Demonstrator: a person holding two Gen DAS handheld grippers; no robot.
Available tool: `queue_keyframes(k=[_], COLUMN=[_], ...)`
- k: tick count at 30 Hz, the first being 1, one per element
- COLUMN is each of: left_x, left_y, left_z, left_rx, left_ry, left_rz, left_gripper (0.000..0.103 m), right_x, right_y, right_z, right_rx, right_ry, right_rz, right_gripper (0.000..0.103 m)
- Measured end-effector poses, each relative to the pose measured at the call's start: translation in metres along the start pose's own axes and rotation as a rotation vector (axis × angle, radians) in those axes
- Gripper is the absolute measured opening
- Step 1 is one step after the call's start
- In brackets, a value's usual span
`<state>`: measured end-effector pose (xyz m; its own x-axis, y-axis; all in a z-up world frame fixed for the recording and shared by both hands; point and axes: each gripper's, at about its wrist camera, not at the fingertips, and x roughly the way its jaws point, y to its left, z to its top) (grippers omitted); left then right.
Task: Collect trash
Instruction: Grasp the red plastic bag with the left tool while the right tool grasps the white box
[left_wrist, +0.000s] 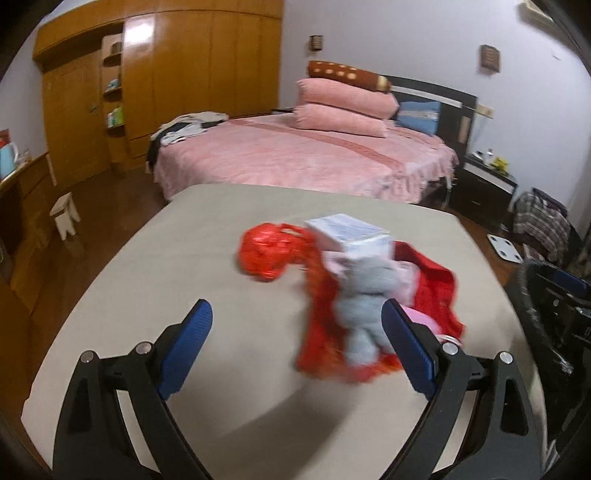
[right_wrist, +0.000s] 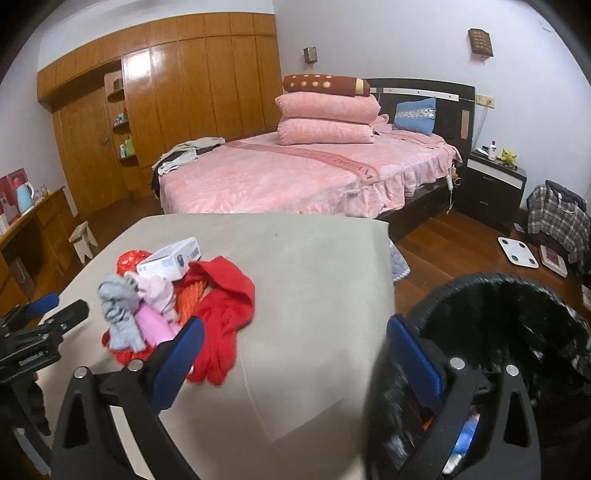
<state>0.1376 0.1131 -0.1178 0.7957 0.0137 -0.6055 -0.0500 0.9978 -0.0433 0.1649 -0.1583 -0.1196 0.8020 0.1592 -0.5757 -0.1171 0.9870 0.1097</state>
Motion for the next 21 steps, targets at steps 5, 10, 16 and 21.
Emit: queue_keyframes(k=[5,10,16,21], left_x=[0.029,0.062,0.094,0.116], left_y=[0.029,0.043,0.042,0.039], left_z=[0.013,0.030,0.041,0.043], left_rx=[-0.049,-0.063,-0.044,-0.041], left_ry=[0.029,0.057,0.090,0.135], left_rz=[0.043,0.049,0.017,-0.001], left_gripper=[0.090,0.090,0.090,0.089], right_x=[0.029,0.048,0.074,0.088], right_y=[0.013,0.026,0.039,0.047], right_z=[0.011,0.024,0.033,0.034], right_rx=[-0.013,-0.023,-0.027,-0.034], right_ry=[0.014,0.009,0.022,0.037], right_rz=[-0.001,0.001,0.001,-0.004], right_gripper=[0.097,0.097,0.096,0.096])
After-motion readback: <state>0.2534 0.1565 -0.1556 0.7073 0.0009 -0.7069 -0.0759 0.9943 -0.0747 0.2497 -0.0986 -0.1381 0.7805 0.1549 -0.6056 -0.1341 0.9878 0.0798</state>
